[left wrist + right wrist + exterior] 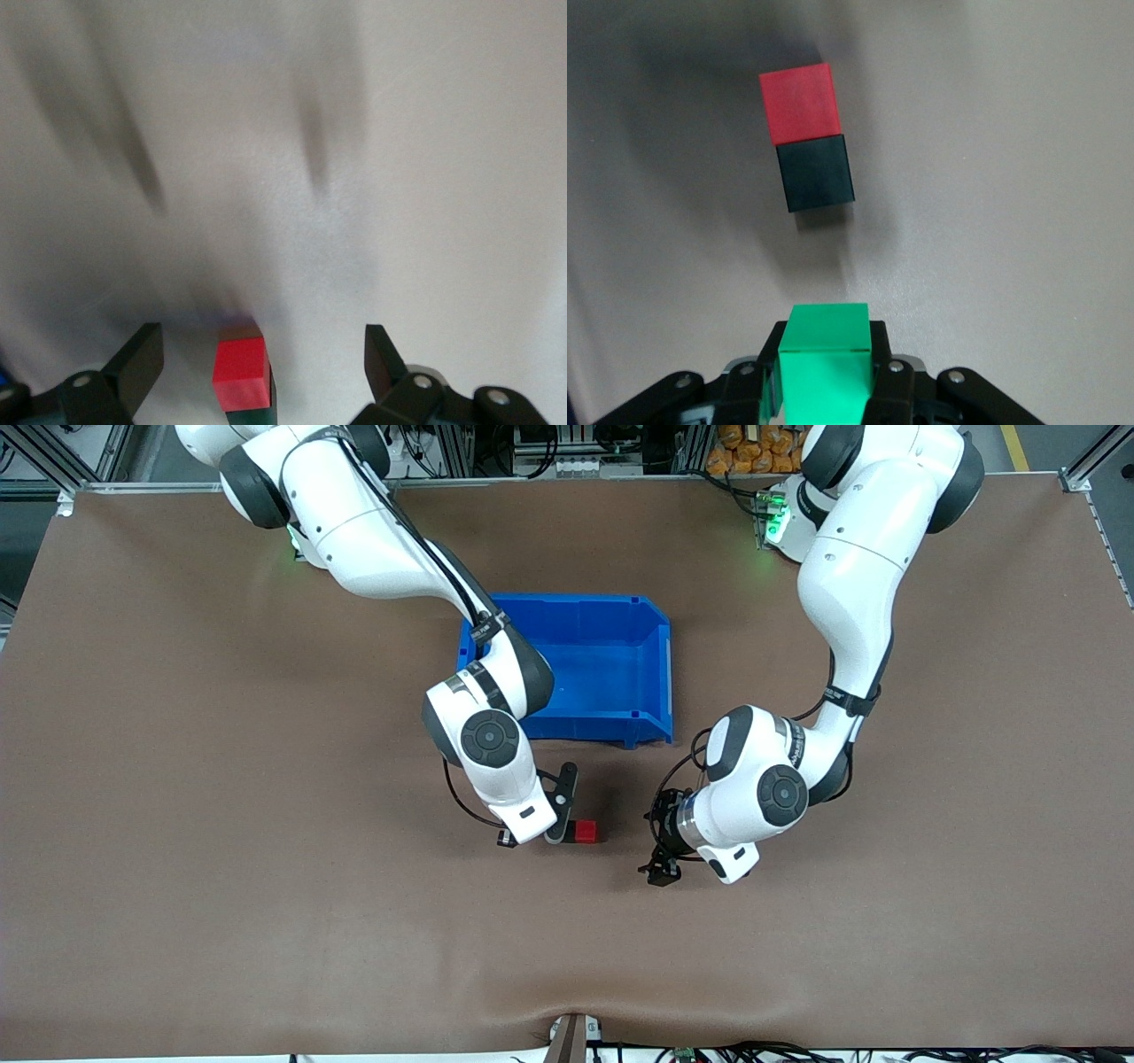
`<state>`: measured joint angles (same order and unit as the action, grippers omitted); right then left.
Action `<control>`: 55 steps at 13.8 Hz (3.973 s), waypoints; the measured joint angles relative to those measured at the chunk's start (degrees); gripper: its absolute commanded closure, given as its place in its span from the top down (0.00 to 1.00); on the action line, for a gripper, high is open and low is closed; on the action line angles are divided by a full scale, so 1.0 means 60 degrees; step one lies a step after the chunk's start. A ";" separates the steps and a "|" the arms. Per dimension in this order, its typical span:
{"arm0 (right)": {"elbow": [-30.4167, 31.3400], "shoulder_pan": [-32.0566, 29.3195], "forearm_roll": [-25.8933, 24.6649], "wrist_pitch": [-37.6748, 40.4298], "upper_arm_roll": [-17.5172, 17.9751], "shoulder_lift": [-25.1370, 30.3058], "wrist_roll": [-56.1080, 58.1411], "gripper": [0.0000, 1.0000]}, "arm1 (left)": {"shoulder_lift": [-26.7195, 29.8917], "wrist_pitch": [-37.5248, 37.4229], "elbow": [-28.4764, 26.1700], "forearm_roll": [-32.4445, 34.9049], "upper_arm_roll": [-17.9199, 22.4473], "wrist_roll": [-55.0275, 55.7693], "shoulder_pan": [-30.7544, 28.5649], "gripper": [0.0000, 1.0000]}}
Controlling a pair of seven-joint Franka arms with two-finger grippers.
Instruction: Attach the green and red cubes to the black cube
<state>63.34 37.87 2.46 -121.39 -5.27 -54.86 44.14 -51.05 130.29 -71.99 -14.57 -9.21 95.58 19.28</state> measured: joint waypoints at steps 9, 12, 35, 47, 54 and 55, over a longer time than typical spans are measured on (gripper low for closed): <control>-0.0437 0.0247 -0.0039 -0.0267 -0.0022 -0.0605 -0.0521 0.00 | 0.1146 -0.0966 0.0041 0.0847 0.0054 -0.2434 -0.1081 1.00; -0.0493 0.0248 -0.0039 -0.0626 -0.0030 -0.0775 -0.0521 0.00 | 0.1714 -0.1855 0.0047 0.1105 0.0068 -0.4189 -0.1614 1.00; -0.0850 0.0353 -0.0039 -0.1366 0.0009 -0.1301 -0.1053 1.00 | 0.4389 -0.5003 0.0060 0.2567 0.0180 -1.2722 -0.3345 1.00; -0.1202 -0.0778 -0.0040 0.2628 -0.0560 0.1167 -0.1816 1.00 | 0.7346 -0.7990 -0.0436 0.2681 0.0169 -1.4021 -0.3141 1.00; -0.0500 -0.2785 -0.0042 0.4693 -0.0904 0.3427 -0.2417 1.00 | 0.9039 -0.8025 -0.2333 0.2682 0.0223 -1.4257 -0.3276 1.00; -0.0130 -0.3140 -0.0039 0.4725 -0.0910 0.3854 -0.2417 1.00 | 0.9075 -0.7987 -0.2393 0.2682 0.0231 -1.4290 -0.3360 1.00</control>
<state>62.56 19.03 2.22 -93.04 -10.73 -31.73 29.64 3.40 82.37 -86.34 1.52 -7.82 9.84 -0.88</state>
